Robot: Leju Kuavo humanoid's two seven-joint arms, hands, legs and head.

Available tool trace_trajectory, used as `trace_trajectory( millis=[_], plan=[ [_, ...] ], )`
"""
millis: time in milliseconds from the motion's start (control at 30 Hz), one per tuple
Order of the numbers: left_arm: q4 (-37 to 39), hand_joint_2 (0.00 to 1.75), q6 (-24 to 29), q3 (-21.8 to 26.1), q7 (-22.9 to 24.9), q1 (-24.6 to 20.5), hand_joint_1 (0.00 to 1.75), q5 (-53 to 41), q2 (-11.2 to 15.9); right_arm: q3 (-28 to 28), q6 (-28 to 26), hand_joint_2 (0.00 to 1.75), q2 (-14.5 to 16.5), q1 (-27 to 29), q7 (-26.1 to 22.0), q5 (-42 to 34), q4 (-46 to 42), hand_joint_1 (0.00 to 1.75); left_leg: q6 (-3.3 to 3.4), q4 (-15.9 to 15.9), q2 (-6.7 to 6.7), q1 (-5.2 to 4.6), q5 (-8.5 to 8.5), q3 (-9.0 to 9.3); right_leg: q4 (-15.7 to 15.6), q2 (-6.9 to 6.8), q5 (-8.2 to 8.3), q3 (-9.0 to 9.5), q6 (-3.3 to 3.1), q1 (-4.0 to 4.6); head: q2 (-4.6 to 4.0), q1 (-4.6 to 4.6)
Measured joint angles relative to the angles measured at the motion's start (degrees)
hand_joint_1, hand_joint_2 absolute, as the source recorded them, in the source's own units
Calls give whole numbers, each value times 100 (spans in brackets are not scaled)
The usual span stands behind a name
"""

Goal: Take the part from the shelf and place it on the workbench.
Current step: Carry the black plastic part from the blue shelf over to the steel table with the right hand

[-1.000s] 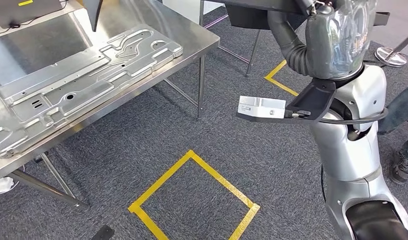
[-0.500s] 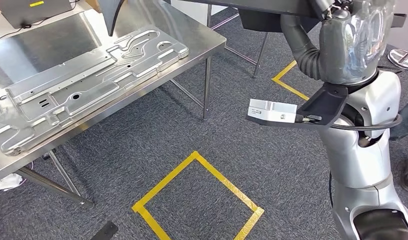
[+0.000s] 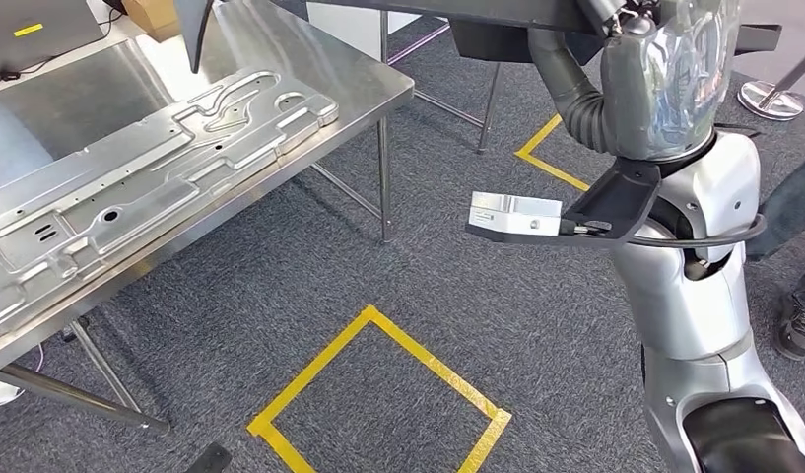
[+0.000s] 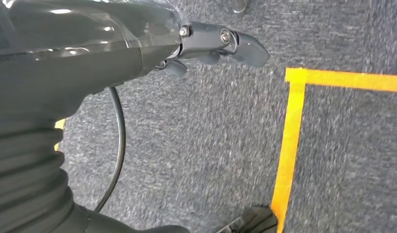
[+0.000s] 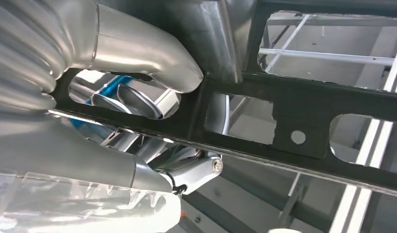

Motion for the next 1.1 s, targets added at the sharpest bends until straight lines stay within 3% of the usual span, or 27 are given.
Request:
trace_trajectory(
  millis=[167, 233, 300, 333, 367, 400, 467, 533, 633, 700, 767, 833, 867, 900, 967, 1000, 1033, 1100],
  plan=[
    [0, 175, 4, -4, -2, -5, 0, -7, 0, -11, -9, 175, 3, -7, 2, 12, -3, 175, 157, -155, -24, -13, -66, 95, 105, -2, -52, -19, 98, 4, 0, 18],
    [-1, 175, 9, -3, -2, -7, 0, -7, 1, -13, -13, 175, 3, -22, 2, 14, -3, 175, 211, -167, -24, -3, -96, 142, 593, -13, -245, -290, 118, 5, 0, 52],
    [-1, 175, 11, -3, -2, -8, 0, -7, 2, -12, -14, 175, 2, -15, 2, 16, -3, 175, 251, -165, -22, -11, -134, 169, 1295, -15, -473, -747, 126, 8, 0, 87],
    [0, 175, 11, -3, -3, -7, 0, -7, 2, -11, -14, 175, 2, -4, 2, 18, -3, 175, 263, -164, -24, -17, -158, 190, 1497, -15, -489, -921, 124, 8, 0, 99],
    [0, 175, 11, -4, -3, -7, 0, -7, 2, -11, -14, 175, 2, 4, 2, 19, -3, 175, 269, -165, -28, -22, -187, 224, 1499, -15, -392, -998, 117, 11, 0, 110],
    [0, 175, 11, -5, -3, -7, 0, -7, 1, -11, -14, 175, 2, 7, 2, 19, -3, 175, 269, -166, -33, -22, -221, 271, 1284, -15, -188, -961, 105, 17, 1, 122],
    [0, 175, 10, -8, -3, -6, 0, -7, -3, -13, -15, 175, 2, -1, 2, 20, -3, 175, 248, -175, -42, -16, -295, 377, 543, -28, 285, -702, 61, 55, 1, 141],
    [0, 175, 10, -10, -3, -7, 0, -8, -4, -10, -17, 175, 4, -19, 3, 21, -3, 175, 201, -204, -42, -13, -343, 432, 63, -40, 434, -520, 10, 116, 0, 159],
    [2, 175, 8, -23, -5, -5, 0, -9, -4, -11, -19, 175, 9, -30, 3, 28, -5, 175, 117, -196, -35, -30, -345, 492, -53, -35, 411, -408, -76, 126, 1, 159],
    [2, 175, 8, -40, -7, -14, 0, -9, -5, -8, -20, 175, 16, -42, 2, 32, -10, 175, 95, 64, -32, -38, -412, 418, -91, -33, 371, -296, -145, 88, 1, 125],
    [2, 175, 8, -48, -5, -18, 0, -9, -4, -2, -20, 175, 26, -51, 2, 33, -12, 175, 89, 685, -33, -41, -648, 85, -102, -33, 314, -209, -204, 79, 1, 81],
    [2, 175, 8, -49, -2, -13, 0, -9, -3, 4, -19, 175, 32, -37, 2, 34, -10, 175, 77, 1245, -36, -42, -848, -315, -101, -24, 253, -146, -222, 79, 1, 50],
    [2, 175, 8, -49, -2, -12, 0, -9, -2, 6, -19, 175, 32, -29, 2, 35, -10, 175, 68, 1293, -36, -37, -808, -416, -100, -17, 219, -107, -215, 75, 1, 42],
    [2, 175, 8, -49, -1, -12, 0, -9, -2, 7, -18, 175, 33, -24, 2, 35, -10, 175, 58, 1125, -35, -26, -643, -411, -99, -10, 180, -57, -199, 69, 1, 38],
    [3, 175, 8, -49, 1, -9, 0, -9, -2, 7, -19, 175, 38, -20, 2, 39, -11, 175, 28, 405, -38, 7, -137, -194, -95, -1, 83, 54, -135, 53, 0, 28],
    [5, 175, 8, -49, 3, -9, 0, -9, -3, 7, -20, 175, 42, -23, 2, 43, -11, 175, 30, 90, -41, 10, -1, -103, -83, 3, 43, 84, -100, 51, 0, 15],
    [7, 175, 8, -50, 8, -4, 0, -9, -3, 8, -20, 175, 45, -25, 2, 48, -11, 175, 44, -97, -45, 10, 79, -51, -73, 7, 10, 93, -69, 54, 0, 8],
    [9, 175, 6, -52, 14, 8, 0, -9, -4, 6, -22, 175, 48, -18, 3, 56, -11, 175, 115, -159, -48, -19, 37, -51, -58, 14, -18, 92, -25, 59, 0, 13]
  ],
)
